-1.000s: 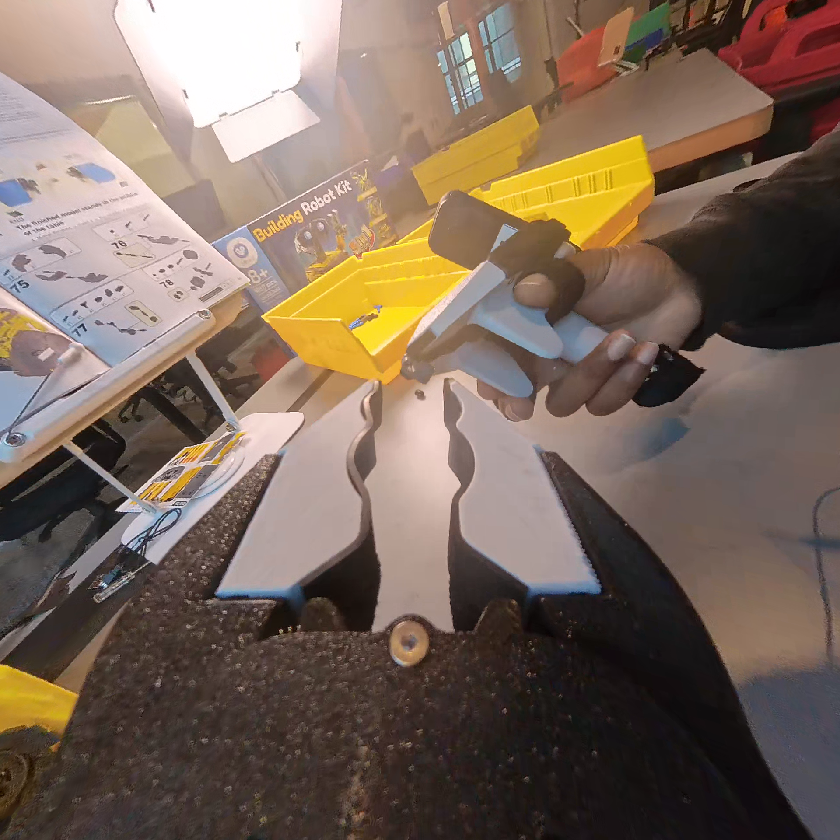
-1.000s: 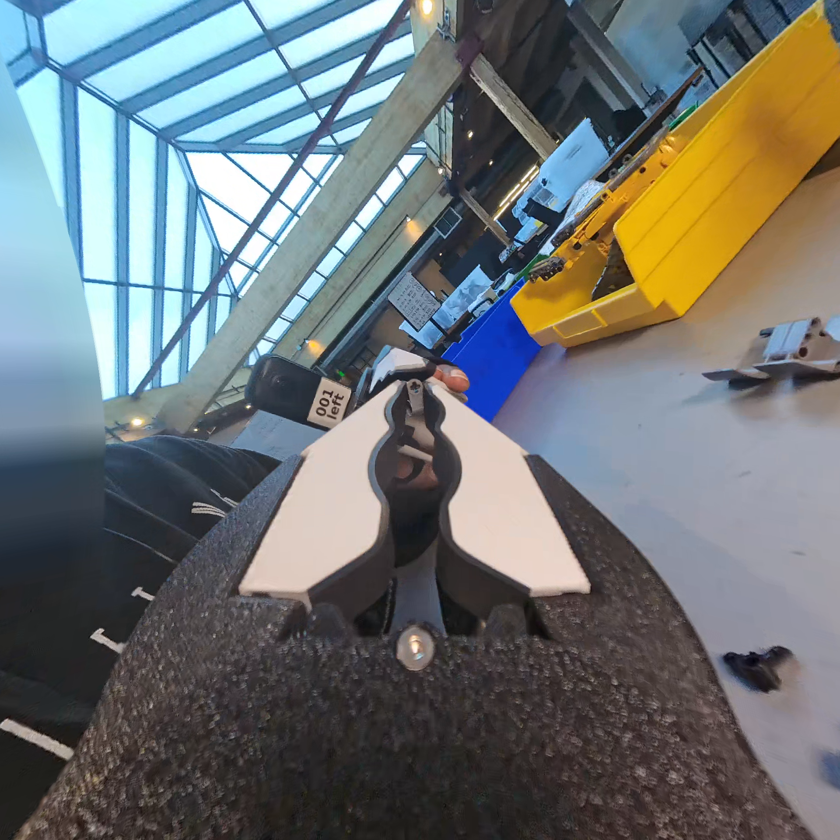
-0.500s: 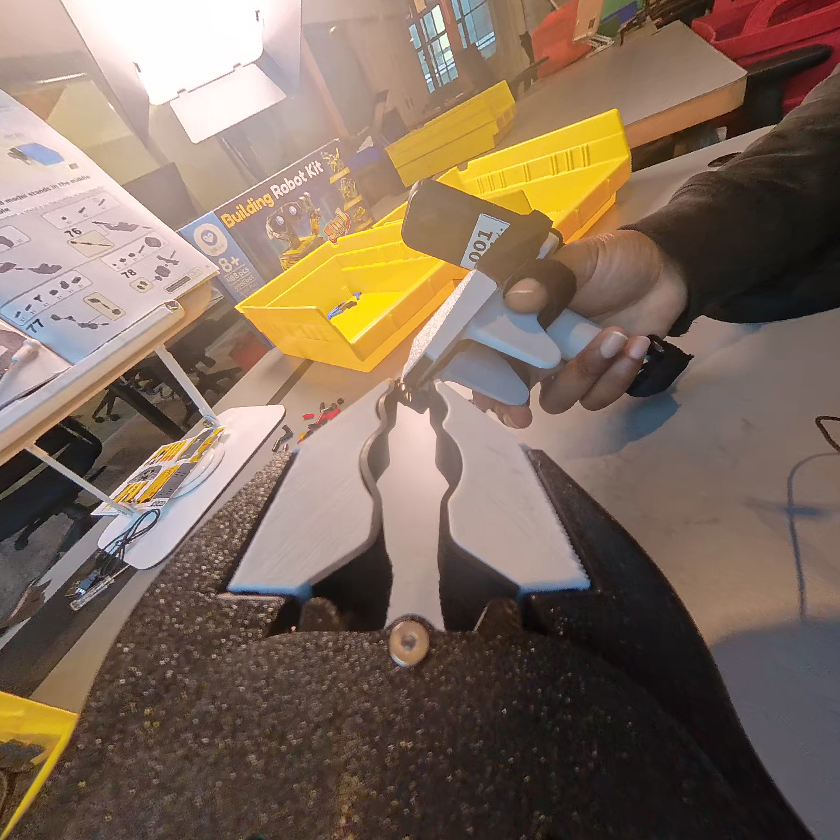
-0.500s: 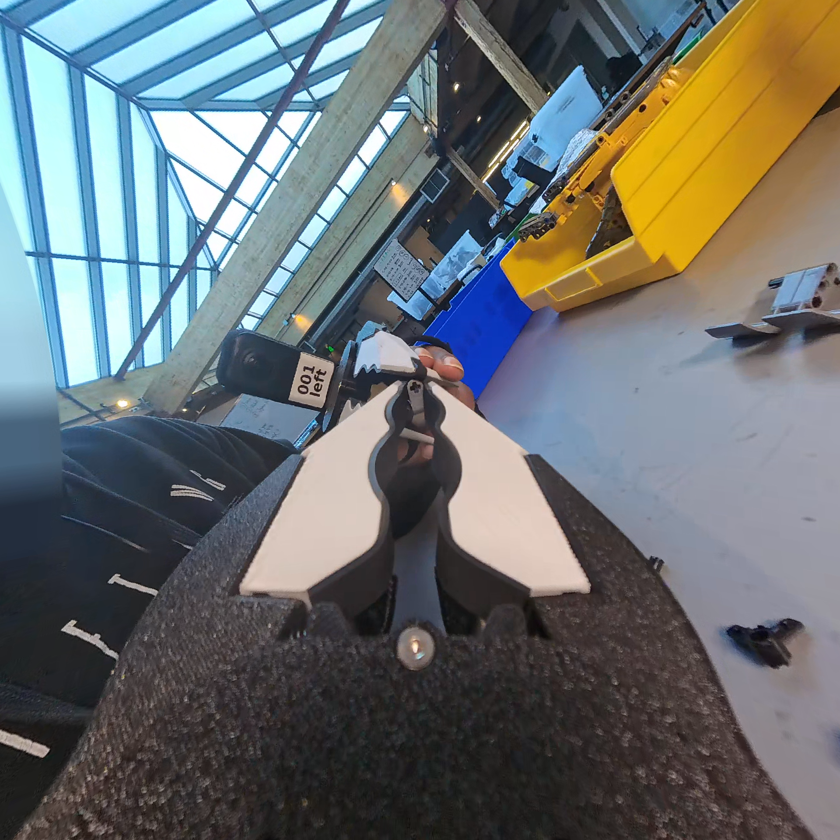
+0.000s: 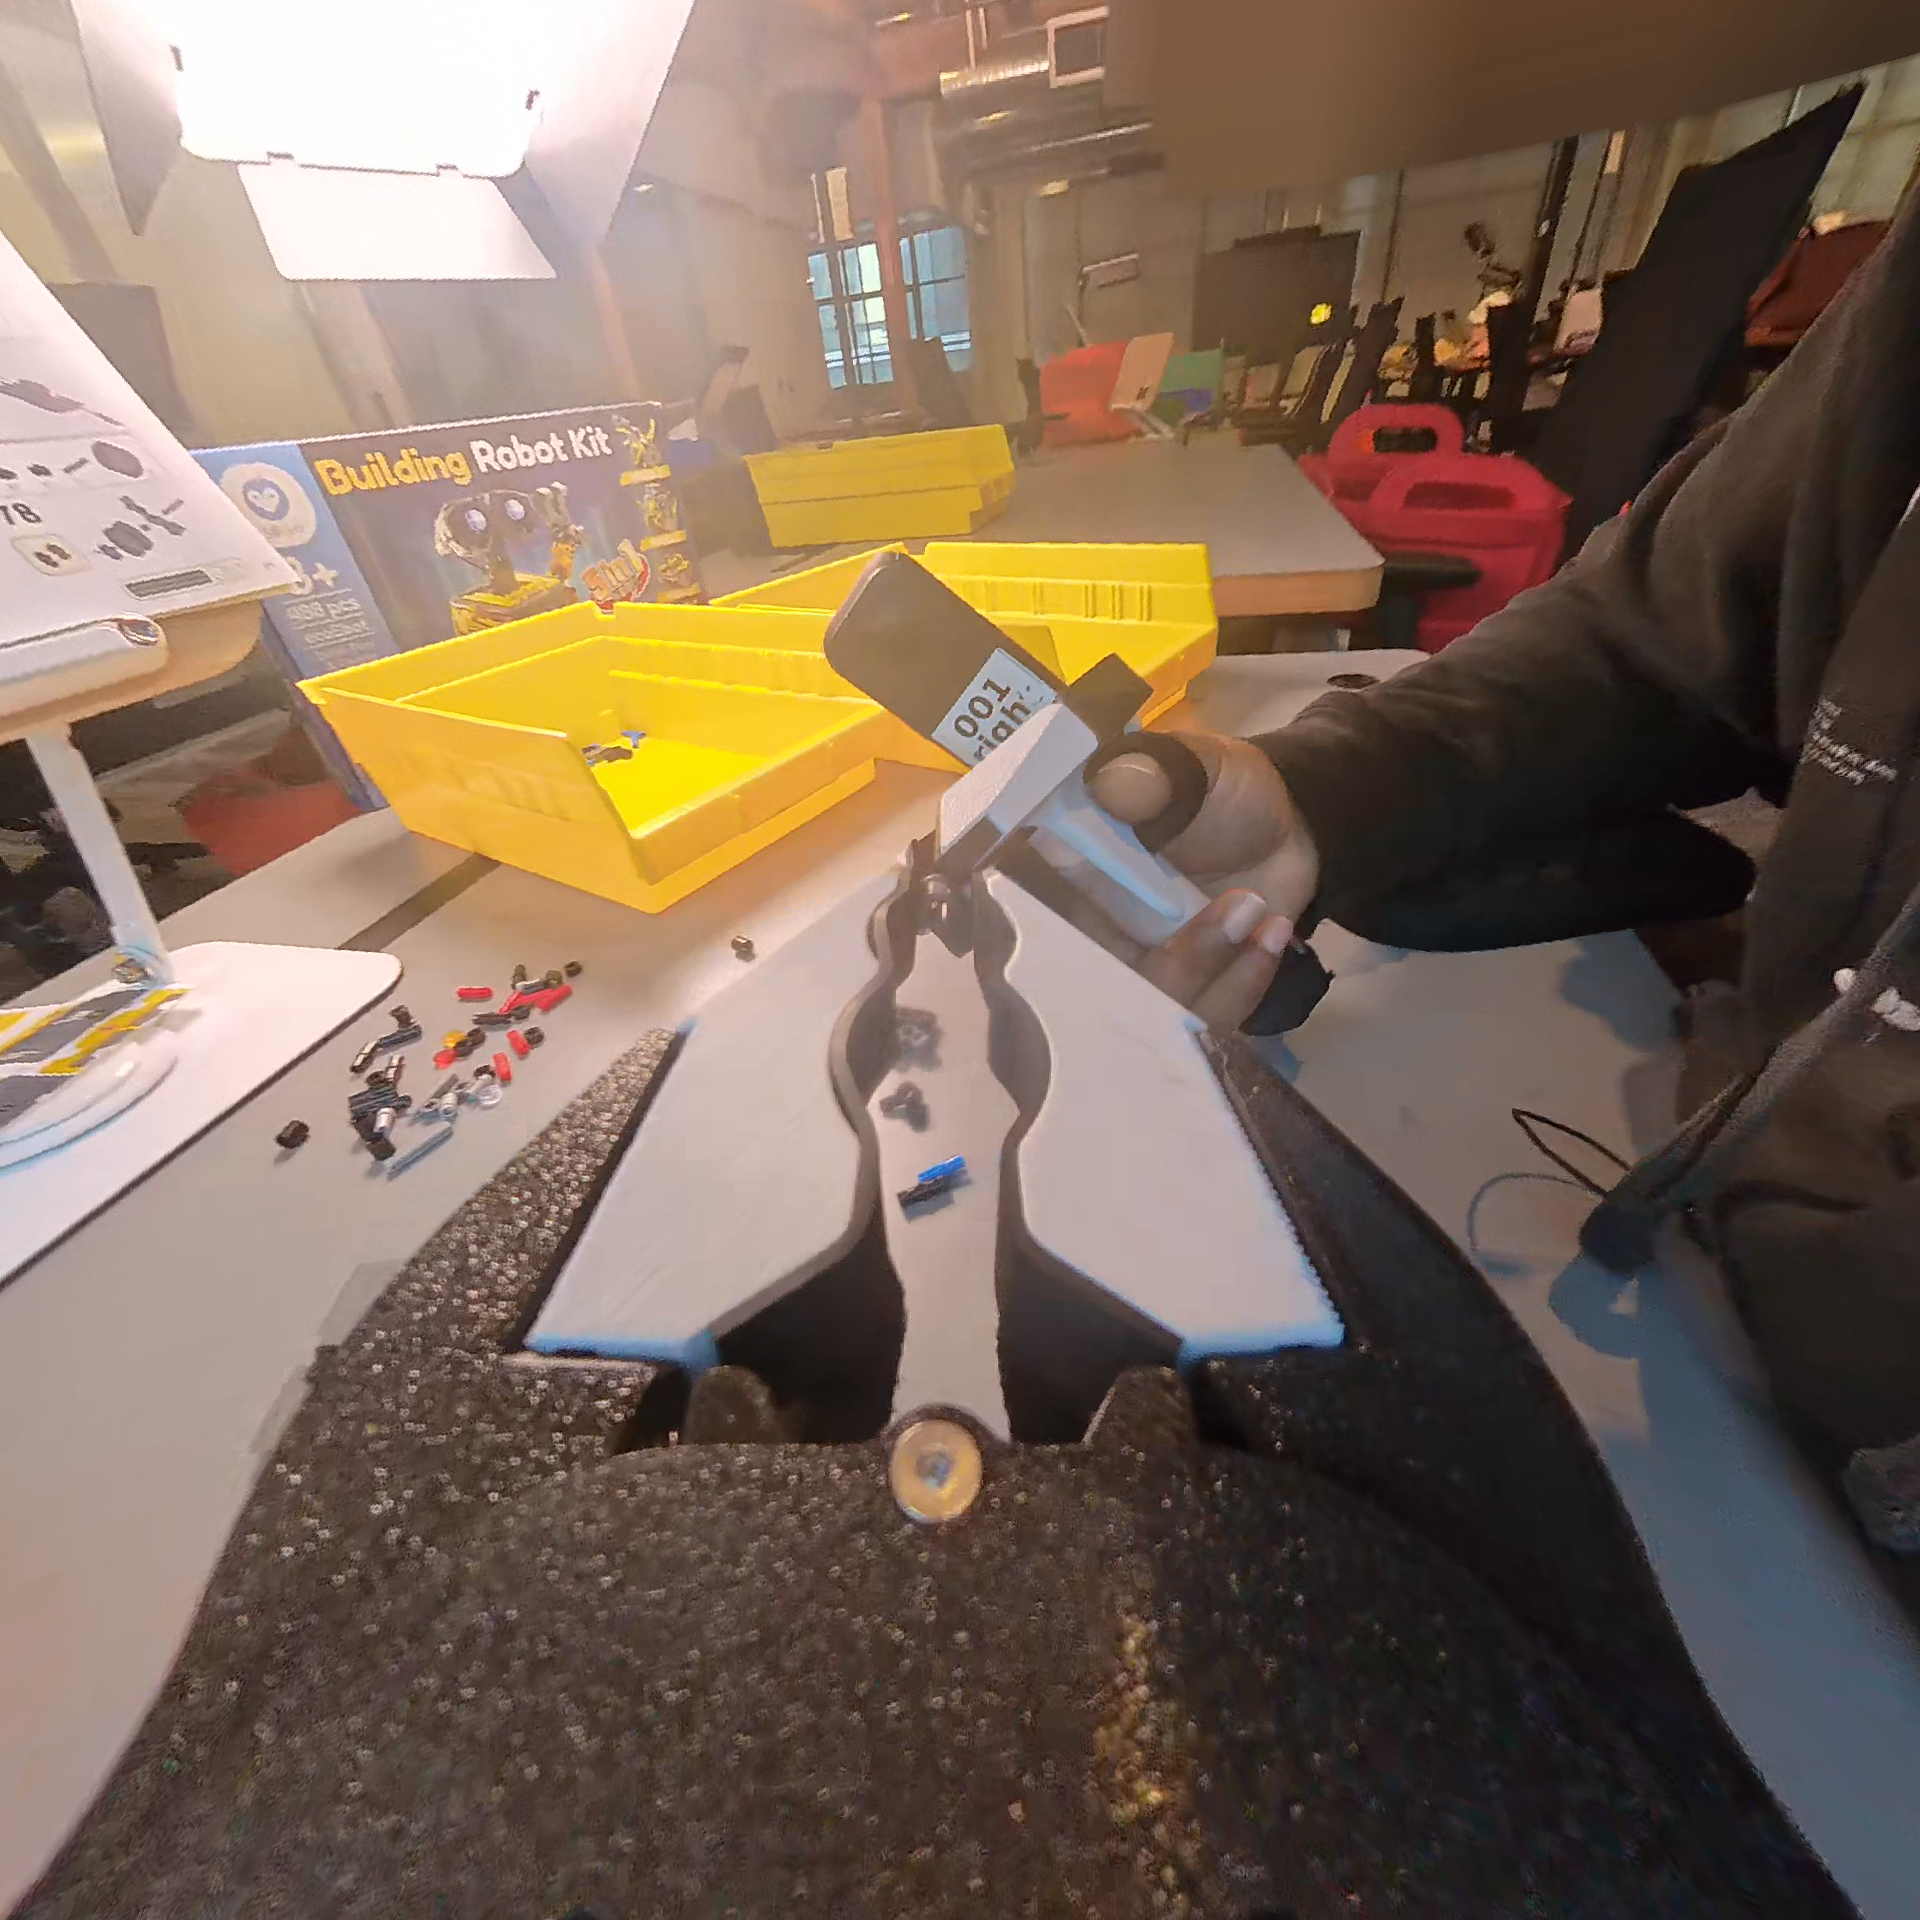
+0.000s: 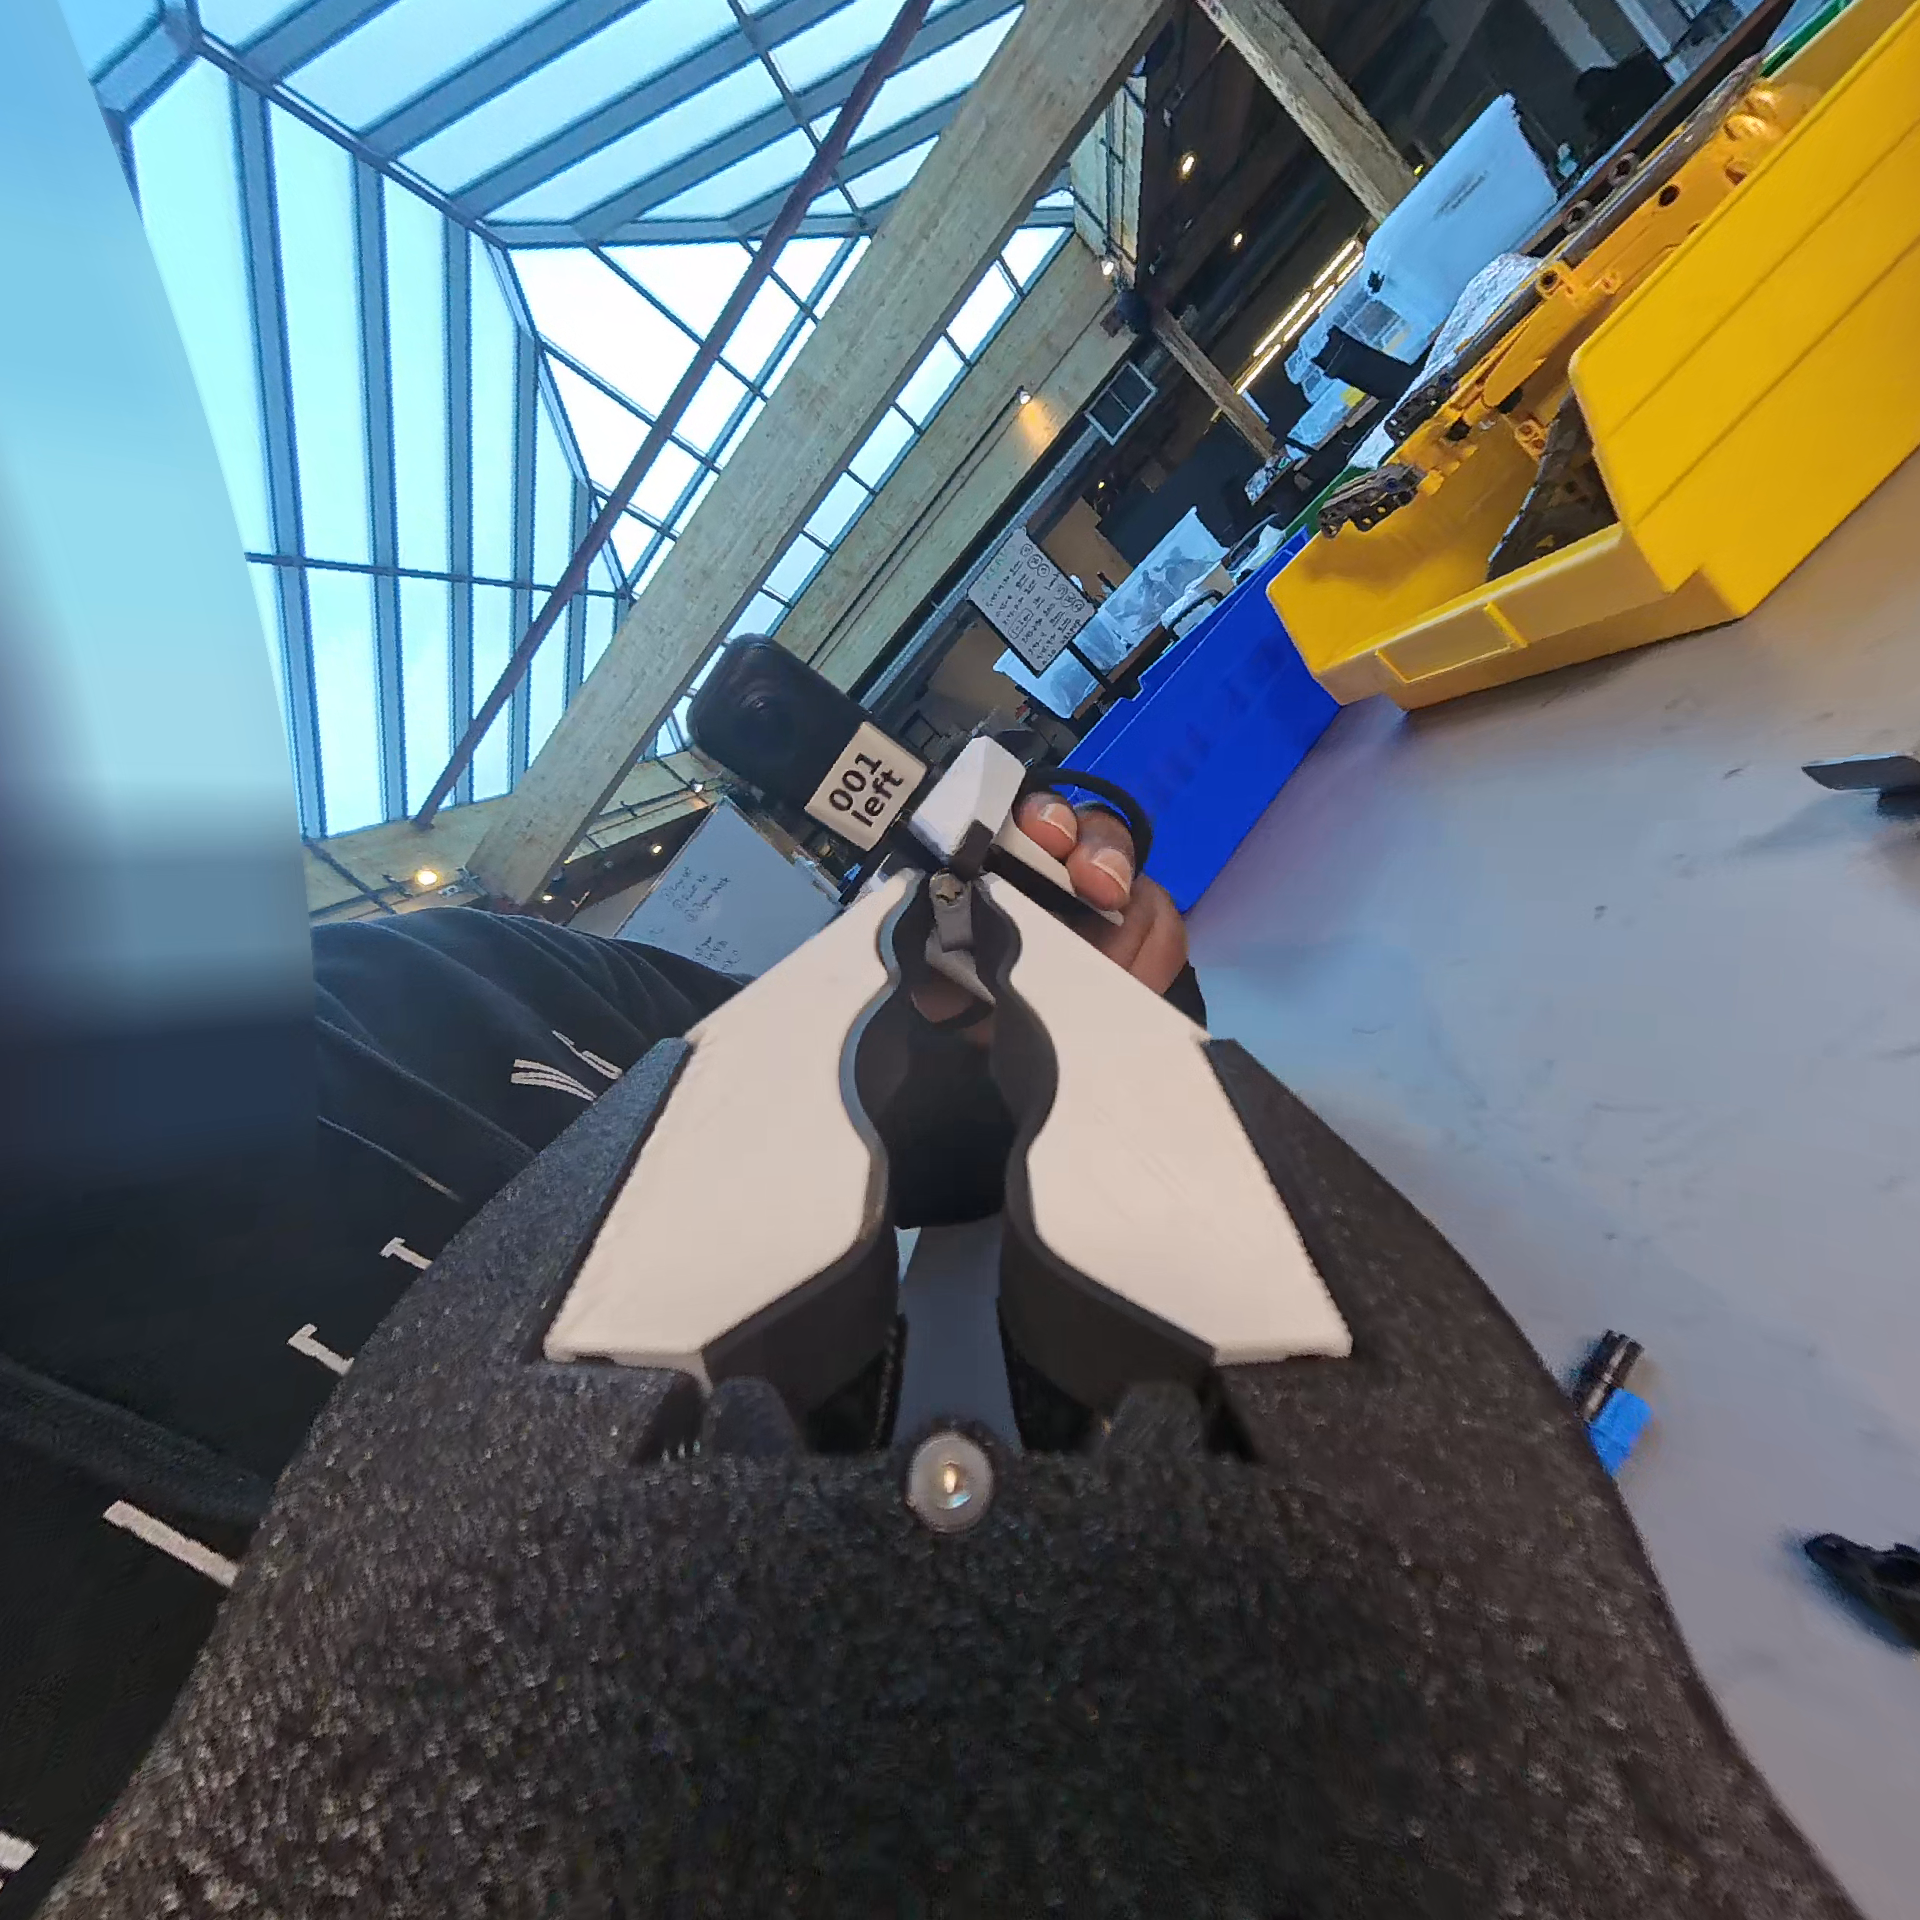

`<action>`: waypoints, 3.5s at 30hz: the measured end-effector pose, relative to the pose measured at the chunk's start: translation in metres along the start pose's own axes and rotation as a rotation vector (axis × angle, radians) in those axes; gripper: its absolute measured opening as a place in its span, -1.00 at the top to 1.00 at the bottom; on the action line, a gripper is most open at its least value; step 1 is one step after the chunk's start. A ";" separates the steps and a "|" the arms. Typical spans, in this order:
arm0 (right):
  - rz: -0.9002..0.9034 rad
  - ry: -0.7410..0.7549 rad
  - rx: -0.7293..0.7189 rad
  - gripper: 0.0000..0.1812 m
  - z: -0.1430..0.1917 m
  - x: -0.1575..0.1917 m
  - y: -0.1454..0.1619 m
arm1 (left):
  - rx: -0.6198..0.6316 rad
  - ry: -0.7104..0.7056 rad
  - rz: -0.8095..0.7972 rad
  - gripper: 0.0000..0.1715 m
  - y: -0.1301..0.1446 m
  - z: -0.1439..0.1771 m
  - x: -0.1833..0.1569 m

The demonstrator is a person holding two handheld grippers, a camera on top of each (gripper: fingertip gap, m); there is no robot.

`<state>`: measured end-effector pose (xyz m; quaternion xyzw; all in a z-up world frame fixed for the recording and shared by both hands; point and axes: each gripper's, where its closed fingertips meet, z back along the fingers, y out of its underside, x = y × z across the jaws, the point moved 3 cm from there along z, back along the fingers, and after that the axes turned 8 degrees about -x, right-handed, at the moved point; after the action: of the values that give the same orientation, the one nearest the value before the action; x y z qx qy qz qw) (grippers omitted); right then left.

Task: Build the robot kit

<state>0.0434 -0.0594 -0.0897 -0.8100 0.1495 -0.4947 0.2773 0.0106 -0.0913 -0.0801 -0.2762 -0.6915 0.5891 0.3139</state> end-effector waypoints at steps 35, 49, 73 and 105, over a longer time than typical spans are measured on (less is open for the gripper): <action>0.803 0.247 0.712 0.78 0.060 -0.028 0.019 | 0.215 0.059 0.278 0.73 0.045 0.008 0.012; 0.852 0.586 1.012 0.79 0.167 0.024 -0.038 | 0.266 0.059 0.239 0.69 0.055 0.004 0.007; 0.420 0.372 0.517 0.92 0.066 0.012 0.011 | 0.238 0.035 -0.104 0.62 0.035 -0.007 -0.010; 0.061 0.080 0.279 0.92 0.007 -0.014 0.007 | 0.226 0.003 -0.242 0.78 0.027 0.006 0.000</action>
<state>0.0428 -0.0559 -0.1065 -0.7383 0.1147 -0.5340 0.3958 0.0059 -0.0911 -0.1070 -0.1548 -0.6487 0.6204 0.4126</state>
